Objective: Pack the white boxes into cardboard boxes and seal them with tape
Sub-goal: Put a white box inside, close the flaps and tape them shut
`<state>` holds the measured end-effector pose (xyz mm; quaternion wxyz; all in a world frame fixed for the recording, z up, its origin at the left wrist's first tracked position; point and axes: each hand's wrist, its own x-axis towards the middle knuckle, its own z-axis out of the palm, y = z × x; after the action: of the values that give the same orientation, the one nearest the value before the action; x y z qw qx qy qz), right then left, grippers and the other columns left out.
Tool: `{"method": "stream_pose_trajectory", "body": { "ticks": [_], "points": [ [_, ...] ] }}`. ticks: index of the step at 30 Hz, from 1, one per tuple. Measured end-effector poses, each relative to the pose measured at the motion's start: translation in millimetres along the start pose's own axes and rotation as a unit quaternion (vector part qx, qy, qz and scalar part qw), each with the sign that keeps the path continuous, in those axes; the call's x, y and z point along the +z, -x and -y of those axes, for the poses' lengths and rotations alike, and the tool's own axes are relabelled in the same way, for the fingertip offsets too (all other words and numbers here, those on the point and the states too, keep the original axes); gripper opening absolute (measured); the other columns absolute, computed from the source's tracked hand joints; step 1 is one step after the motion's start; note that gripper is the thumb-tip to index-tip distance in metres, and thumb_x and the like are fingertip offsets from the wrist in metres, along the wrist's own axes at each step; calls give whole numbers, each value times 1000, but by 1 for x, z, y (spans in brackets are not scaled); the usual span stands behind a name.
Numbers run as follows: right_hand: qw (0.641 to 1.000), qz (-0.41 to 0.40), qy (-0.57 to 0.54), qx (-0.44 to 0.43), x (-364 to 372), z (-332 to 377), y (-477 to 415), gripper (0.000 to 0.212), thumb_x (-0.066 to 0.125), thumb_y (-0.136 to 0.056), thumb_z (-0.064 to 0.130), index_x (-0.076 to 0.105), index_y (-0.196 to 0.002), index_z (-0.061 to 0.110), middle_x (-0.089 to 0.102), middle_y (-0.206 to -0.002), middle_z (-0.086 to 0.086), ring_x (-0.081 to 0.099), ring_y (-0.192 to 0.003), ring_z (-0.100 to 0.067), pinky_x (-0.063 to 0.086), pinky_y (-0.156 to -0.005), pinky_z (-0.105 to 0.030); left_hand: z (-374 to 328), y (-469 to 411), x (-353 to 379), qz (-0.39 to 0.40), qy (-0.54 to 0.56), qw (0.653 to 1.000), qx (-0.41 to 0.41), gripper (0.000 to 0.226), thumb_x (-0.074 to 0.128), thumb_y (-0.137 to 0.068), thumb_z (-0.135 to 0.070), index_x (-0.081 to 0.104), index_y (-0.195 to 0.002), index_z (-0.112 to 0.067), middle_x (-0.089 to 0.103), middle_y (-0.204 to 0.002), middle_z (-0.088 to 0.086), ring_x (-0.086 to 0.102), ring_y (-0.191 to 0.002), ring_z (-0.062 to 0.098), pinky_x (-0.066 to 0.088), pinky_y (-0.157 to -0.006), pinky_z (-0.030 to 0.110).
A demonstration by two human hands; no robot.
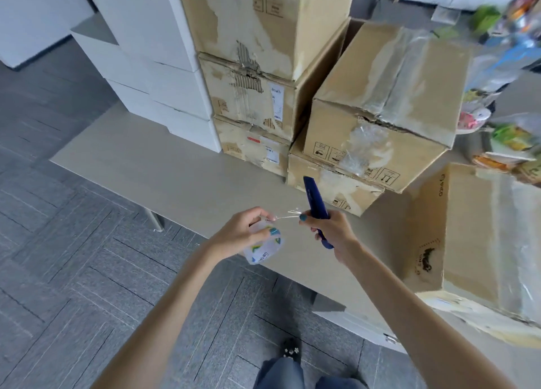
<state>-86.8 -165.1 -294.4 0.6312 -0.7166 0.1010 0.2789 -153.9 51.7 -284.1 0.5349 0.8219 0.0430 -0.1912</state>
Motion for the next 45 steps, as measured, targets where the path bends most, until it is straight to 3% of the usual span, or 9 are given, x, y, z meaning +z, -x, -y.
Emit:
{"method": "stream_pose_trajectory", "body": {
  "ticks": [7,13,17,20,30,35,39,41,45],
  "points": [
    [987,-147,1,-58,-94,-2,56,16,74,-77,-2,65,-68,9,49,-54,3,37,-49,-12,31,-44,-18,-74,-38,74,55,-162,984,44,33,65,-76,-56,62,-104,-38,64,-118,-5,57,-109,11,45,-101,42],
    [971,-225,-10,-85,-184,1,90,7,74,-77,0,68,-80,2,52,-64,-7,37,-48,-13,31,-41,-16,-126,-64,141,-7,-305,946,114,35,67,-84,-55,63,-105,-28,65,-120,-7,61,-111,16,44,-81,29],
    [960,-261,-19,-99,-238,-4,102,7,72,-79,1,69,-79,7,54,-65,-6,39,-50,-13,34,-45,-20,-162,-75,184,-35,-345,927,145,44,65,-78,-69,63,-99,-30,66,-91,-6,62,-97,22,42,-75,30],
    [952,-283,-27,-114,-286,-1,104,8,70,-80,-1,70,-80,7,53,-61,-2,39,-52,-14,33,-43,-16,-196,-86,218,-39,-334,924,182,44,66,-78,-67,62,-100,-30,67,-85,-7,62,-85,21,41,-68,30],
    [963,-217,94,-128,-445,12,53,12,61,-89,3,67,-98,-1,63,-81,-11,48,-64,-16,38,-48,-18,-271,-145,320,-45,-301,935,182,45,61,-89,-56,62,-118,-21,71,-101,-4,66,-85,16,53,-69,33],
    [953,-173,202,-145,-478,19,7,8,56,-90,3,58,-93,10,61,-79,-2,53,-66,-18,40,-60,-30,-284,-156,349,-101,-234,956,143,33,59,-91,-25,54,-123,-27,50,-64,-14,56,-66,20,32,-53,24],
    [931,-141,292,-165,-485,25,-23,11,51,-92,5,57,-95,14,56,-75,5,50,-64,-16,34,-52,-28,-290,-164,363,-118,-192,973,57,42,60,-90,-24,48,-129,-30,59,-106,-3,56,-99,15,37,-68,26],
    [923,-128,321,-170,-484,26,-36,12,49,-92,6,57,-95,15,52,-72,9,52,-67,-20,35,-55,-31,-290,-170,369,-136,-181,974,26,42,61,-89,-24,46,-127,-31,57,-116,-3,54,-108,12,36,-65,21],
    [919,-104,343,-166,-483,20,-52,10,49,-91,7,53,-94,16,59,-83,2,58,-78,-29,45,-68,-37,-295,-176,379,-172,-221,960,15,38,61,-88,-22,46,-124,-25,53,-108,-7,52,-95,12,30,-58,8]
  ]
}}
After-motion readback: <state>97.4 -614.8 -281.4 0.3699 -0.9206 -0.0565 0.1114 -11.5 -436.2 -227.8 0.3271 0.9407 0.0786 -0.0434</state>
